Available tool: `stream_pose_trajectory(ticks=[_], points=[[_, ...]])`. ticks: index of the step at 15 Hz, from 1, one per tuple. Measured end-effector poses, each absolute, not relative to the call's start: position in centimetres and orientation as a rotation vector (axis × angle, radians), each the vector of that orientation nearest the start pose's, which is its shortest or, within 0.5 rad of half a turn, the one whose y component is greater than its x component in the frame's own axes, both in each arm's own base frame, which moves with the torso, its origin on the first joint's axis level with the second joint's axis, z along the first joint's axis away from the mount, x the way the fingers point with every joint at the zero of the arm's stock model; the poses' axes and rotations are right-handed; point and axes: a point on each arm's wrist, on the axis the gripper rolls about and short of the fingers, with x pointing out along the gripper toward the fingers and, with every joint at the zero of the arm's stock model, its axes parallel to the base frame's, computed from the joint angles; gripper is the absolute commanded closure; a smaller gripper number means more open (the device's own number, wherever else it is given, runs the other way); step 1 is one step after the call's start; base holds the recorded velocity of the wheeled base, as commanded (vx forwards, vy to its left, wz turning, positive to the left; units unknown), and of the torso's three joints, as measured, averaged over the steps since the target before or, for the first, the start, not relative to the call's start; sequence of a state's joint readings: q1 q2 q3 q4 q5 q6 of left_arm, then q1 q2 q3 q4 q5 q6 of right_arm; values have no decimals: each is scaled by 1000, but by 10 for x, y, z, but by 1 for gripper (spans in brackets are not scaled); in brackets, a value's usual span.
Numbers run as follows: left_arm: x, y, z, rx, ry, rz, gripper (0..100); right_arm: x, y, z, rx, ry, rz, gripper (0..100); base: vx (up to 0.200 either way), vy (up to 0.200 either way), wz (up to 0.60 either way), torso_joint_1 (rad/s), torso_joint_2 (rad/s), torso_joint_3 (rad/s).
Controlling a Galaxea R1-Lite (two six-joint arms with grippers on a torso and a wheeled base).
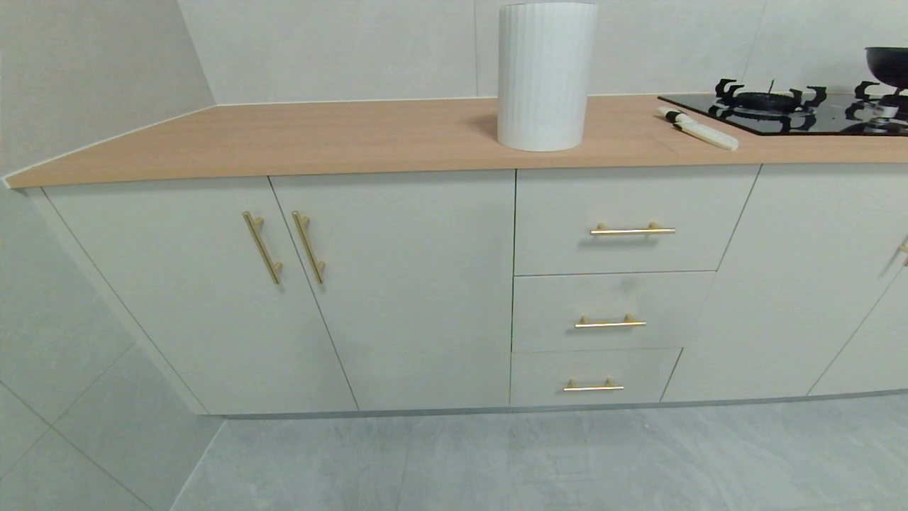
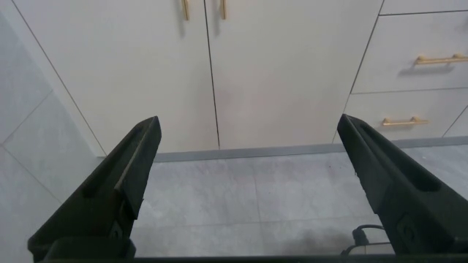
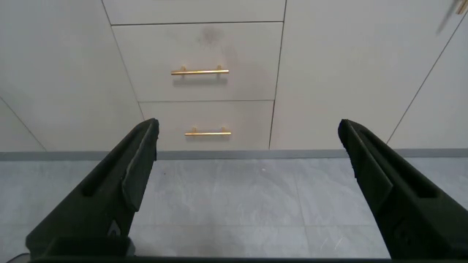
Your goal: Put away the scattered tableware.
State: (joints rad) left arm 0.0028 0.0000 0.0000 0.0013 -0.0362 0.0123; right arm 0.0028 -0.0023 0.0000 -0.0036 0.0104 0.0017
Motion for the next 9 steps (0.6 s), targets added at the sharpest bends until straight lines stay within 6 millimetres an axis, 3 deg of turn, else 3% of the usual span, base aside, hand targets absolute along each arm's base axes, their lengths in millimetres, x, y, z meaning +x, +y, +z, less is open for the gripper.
stream_pose_trajectory(ticks=[7, 9], points=[[-23, -1, 75, 12, 0, -33, 0, -23, 0, 76, 0, -4, 17, 0, 0, 0, 0, 0, 0, 0], [-23, -1, 75, 12, 0, -33, 0, -23, 0, 76, 0, -5, 18, 0, 200, 0, 0, 0, 2, -2]])
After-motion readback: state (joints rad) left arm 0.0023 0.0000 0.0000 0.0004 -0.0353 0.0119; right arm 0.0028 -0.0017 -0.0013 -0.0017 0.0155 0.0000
